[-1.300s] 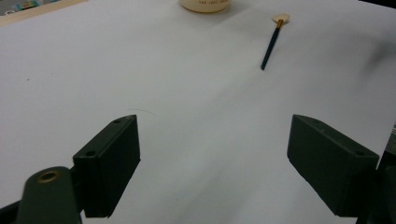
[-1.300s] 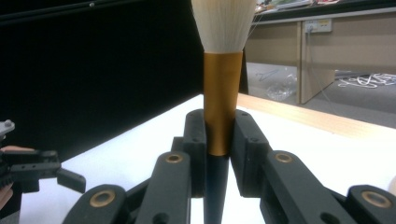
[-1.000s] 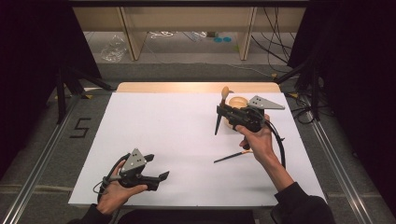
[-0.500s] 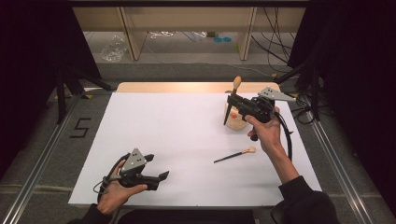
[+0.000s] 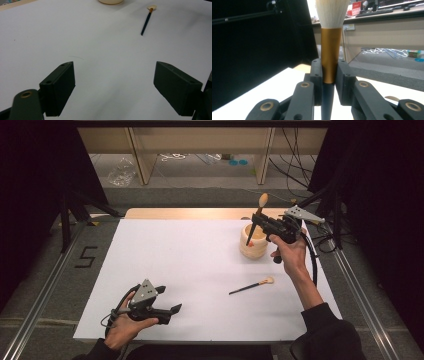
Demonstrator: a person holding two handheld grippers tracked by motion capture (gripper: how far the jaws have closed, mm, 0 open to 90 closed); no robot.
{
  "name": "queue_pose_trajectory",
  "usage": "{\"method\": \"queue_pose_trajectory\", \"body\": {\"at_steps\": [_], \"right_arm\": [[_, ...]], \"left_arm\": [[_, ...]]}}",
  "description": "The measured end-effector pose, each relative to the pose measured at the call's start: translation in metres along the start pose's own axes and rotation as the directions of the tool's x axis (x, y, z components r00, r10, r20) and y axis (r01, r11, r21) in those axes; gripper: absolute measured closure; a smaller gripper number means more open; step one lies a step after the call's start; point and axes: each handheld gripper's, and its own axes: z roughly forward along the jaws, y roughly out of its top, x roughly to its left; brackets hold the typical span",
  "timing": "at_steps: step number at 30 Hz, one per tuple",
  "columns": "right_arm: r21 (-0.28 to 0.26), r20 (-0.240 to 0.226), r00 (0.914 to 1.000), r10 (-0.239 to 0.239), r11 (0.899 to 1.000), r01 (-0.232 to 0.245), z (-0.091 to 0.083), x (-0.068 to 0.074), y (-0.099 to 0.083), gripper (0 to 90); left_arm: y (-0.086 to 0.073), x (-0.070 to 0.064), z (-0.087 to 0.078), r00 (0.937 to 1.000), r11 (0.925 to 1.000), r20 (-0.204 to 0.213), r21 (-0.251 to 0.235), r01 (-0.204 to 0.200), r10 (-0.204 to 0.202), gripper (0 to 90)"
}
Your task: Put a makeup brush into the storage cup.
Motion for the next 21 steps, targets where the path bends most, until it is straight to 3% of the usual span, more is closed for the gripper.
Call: {"method": "queue_pose_trajectory", "body": {"at_steps": [7, 9, 21], "right_arm": [[-0.033, 0.035, 0.9994, 0.003, 0.999, -0.002, -0.001, -0.011, 0.009, 77.7], [-0.05, 0.049, 0.9987, -0.014, 0.999, 0.017, 0.0, -0.014, 0.013, 77.7], [-0.039, 0.13, 0.9915, -0.007, 0.999, 0.012, 0.01, -0.036, 0.01, 77.7]], "left_arm": [[0.0, 0.001, 0.0, 1.0, 1.0, -0.003, 0.001, 0.003, -0.003, 17.2], [0.0, 0.0, 0.0, 1.0, 1.0, -0.002, -0.002, 0.009, -0.009, 17.2], [0.0, 0.001, 0.001, 1.0, 1.0, 0.007, -0.001, 0.003, -0.003, 17.1]]}}
